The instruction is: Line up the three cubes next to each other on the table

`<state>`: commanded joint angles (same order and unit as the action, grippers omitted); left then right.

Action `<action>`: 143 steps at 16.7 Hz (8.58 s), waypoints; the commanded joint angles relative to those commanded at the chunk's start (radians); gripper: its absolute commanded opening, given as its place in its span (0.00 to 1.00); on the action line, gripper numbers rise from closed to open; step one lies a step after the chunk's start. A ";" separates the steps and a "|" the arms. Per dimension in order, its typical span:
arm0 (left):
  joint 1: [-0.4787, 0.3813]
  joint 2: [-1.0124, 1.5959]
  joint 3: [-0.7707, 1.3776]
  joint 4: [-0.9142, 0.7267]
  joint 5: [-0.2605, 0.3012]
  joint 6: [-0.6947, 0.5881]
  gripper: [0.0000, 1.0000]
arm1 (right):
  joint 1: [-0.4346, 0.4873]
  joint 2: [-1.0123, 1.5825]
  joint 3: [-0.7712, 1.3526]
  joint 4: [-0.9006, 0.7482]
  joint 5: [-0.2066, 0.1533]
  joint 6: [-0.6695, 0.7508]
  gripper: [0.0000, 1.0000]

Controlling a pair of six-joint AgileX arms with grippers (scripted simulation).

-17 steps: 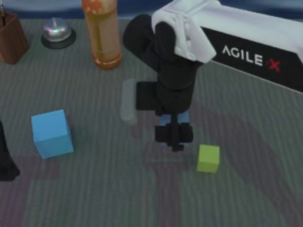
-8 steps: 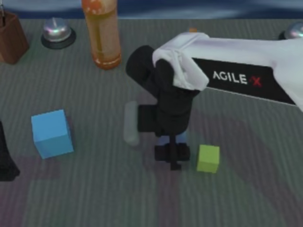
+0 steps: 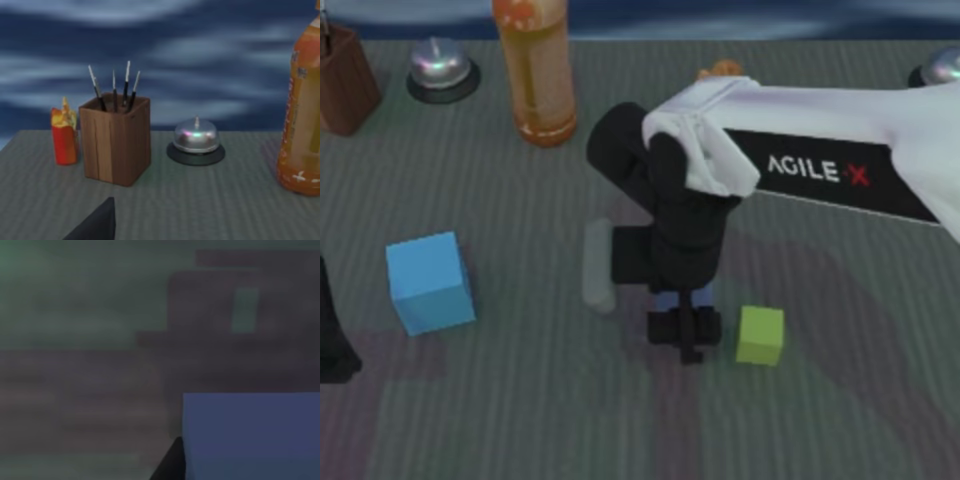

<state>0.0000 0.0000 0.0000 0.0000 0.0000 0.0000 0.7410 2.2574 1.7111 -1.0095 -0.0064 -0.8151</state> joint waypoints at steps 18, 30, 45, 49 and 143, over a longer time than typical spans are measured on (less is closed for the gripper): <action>0.000 0.000 0.000 0.000 0.000 0.000 1.00 | 0.000 0.000 0.000 0.000 0.000 0.000 1.00; 0.000 0.000 0.000 0.000 0.000 0.000 1.00 | 0.006 -0.060 0.185 -0.244 -0.001 -0.004 1.00; -0.069 0.692 0.546 -0.414 0.001 0.411 1.00 | -0.290 -0.822 -0.423 0.218 -0.051 0.257 1.00; -0.104 1.093 0.815 -0.633 -0.001 0.623 1.00 | -0.443 -1.276 -0.811 0.454 -0.056 0.422 1.00; -0.546 2.005 1.390 -0.948 0.005 1.029 0.00 | -0.731 -2.257 -1.711 1.010 0.006 0.815 1.00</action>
<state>-0.5464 2.0052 1.3896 -0.9481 0.0053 1.0288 0.0100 0.0000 0.0000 0.0000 0.0000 0.0000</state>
